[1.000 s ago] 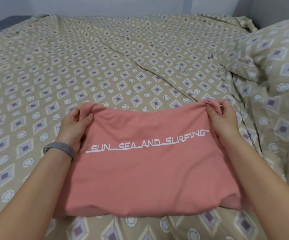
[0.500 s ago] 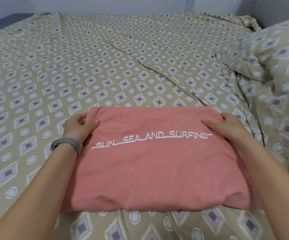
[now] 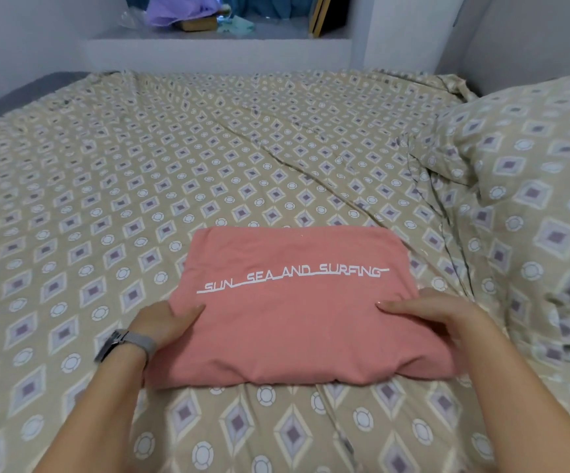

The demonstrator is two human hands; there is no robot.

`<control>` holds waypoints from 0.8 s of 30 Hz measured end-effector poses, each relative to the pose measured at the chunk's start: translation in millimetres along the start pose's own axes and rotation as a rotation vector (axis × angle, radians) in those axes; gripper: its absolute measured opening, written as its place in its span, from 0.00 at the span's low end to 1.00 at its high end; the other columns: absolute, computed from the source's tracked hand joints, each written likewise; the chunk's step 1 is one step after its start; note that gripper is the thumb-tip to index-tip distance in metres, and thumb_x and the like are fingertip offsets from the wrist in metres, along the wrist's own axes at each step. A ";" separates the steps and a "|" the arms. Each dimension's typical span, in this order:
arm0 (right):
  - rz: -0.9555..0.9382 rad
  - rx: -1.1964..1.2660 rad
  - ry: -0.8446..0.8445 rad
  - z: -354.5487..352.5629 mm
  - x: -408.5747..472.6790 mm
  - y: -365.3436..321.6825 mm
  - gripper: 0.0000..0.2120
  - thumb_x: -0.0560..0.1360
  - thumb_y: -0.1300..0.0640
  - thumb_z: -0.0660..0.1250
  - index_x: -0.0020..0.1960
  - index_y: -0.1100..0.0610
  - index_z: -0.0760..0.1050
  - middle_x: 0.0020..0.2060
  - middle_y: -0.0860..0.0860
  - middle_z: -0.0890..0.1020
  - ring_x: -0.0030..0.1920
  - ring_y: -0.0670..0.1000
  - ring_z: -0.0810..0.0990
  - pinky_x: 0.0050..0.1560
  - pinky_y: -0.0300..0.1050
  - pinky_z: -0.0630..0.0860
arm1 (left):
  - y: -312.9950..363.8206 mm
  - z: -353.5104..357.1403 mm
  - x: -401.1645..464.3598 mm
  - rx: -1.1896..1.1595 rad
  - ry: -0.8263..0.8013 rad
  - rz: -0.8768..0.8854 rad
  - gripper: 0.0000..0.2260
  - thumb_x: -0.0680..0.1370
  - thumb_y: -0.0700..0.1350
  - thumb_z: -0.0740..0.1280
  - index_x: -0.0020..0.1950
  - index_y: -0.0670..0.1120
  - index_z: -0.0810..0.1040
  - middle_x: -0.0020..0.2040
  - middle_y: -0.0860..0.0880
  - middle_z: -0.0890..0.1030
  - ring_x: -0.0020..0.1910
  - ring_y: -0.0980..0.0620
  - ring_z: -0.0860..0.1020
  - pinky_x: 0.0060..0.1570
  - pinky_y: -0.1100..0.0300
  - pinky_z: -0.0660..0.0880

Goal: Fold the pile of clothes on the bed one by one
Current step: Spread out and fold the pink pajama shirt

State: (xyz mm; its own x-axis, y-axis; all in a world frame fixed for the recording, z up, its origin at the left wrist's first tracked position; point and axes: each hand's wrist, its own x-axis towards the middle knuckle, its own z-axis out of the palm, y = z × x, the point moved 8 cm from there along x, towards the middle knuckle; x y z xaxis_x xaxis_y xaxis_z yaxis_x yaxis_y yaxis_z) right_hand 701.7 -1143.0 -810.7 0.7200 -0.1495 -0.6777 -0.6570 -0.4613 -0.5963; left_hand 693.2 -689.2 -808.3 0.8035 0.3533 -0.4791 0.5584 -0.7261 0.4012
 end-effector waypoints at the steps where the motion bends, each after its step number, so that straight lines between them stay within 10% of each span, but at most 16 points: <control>1: -0.015 0.055 -0.007 1.2 -1.9 6.5 0.50 0.49 0.41 0.84 0.64 0.61 0.73 0.50 0.56 0.82 0.48 0.55 0.82 0.44 0.46 0.76 | -1.9 3.6 -2.9 -0.091 -0.021 0.035 0.28 0.77 0.61 0.63 0.64 0.39 0.74 0.60 0.42 0.78 0.57 0.41 0.76 0.57 0.55 0.71; 5: -0.104 0.339 0.051 -3.6 -13.8 22.6 0.39 0.56 0.45 0.82 0.61 0.62 0.75 0.44 0.56 0.85 0.42 0.54 0.84 0.36 0.43 0.78 | -14.2 6.9 -15.7 -0.533 -0.065 0.052 0.15 0.80 0.55 0.62 0.50 0.43 0.80 0.54 0.40 0.82 0.50 0.43 0.80 0.57 0.50 0.75; 11: -0.033 0.218 -0.067 3.2 -22.0 56.3 0.49 0.51 0.33 0.82 0.67 0.52 0.71 0.57 0.52 0.83 0.56 0.54 0.82 0.63 0.52 0.76 | -19.6 31.2 -37.5 -0.826 -0.387 -0.030 0.21 0.75 0.59 0.65 0.61 0.46 0.78 0.53 0.44 0.84 0.53 0.43 0.82 0.54 0.51 0.77; 15: 0.117 0.300 -0.104 14.5 -39.2 71.1 0.30 0.59 0.57 0.83 0.57 0.61 0.74 0.41 0.59 0.85 0.36 0.56 0.84 0.34 0.47 0.81 | -19.3 40.6 -48.6 -0.709 -0.440 0.005 0.23 0.75 0.48 0.71 0.65 0.40 0.72 0.50 0.38 0.84 0.44 0.40 0.84 0.35 0.50 0.81; 18: 0.181 0.443 -0.042 6.2 -43.8 83.9 0.18 0.65 0.68 0.78 0.49 0.62 0.72 0.26 0.56 0.76 0.19 0.47 0.68 0.18 0.33 0.65 | -22.7 44.4 -61.7 -0.714 -0.552 -0.015 0.37 0.60 0.50 0.83 0.63 0.37 0.74 0.50 0.34 0.83 0.38 0.40 0.83 0.30 0.53 0.80; 20: 0.196 0.508 -0.009 4.6 -45.8 94.7 0.19 0.62 0.72 0.76 0.46 0.62 0.70 0.25 0.55 0.73 0.17 0.46 0.64 0.17 0.31 0.59 | -22.8 46.5 -76.8 -0.646 -0.629 0.017 0.48 0.44 0.54 0.85 0.61 0.40 0.75 0.50 0.37 0.84 0.41 0.42 0.84 0.34 0.55 0.80; 24: 0.107 0.552 0.182 -3.2 -61.0 104.6 0.23 0.68 0.70 0.75 0.59 0.61 0.71 0.43 0.62 0.80 0.30 0.54 0.76 0.22 0.37 0.68 | -44.0 47.2 -75.6 -0.627 -0.545 -0.012 0.49 0.54 0.65 0.80 0.68 0.43 0.70 0.57 0.42 0.82 0.55 0.43 0.82 0.58 0.49 0.77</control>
State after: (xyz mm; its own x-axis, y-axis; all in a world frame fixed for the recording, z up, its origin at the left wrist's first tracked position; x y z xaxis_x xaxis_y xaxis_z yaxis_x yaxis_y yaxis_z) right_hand 589.8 -1185.0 -830.4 0.6382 -0.3401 -0.6907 -0.7119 0.0810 -0.6976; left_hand 598.1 -711.8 -826.6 0.6740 -0.0937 -0.7327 0.7075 -0.2035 0.6768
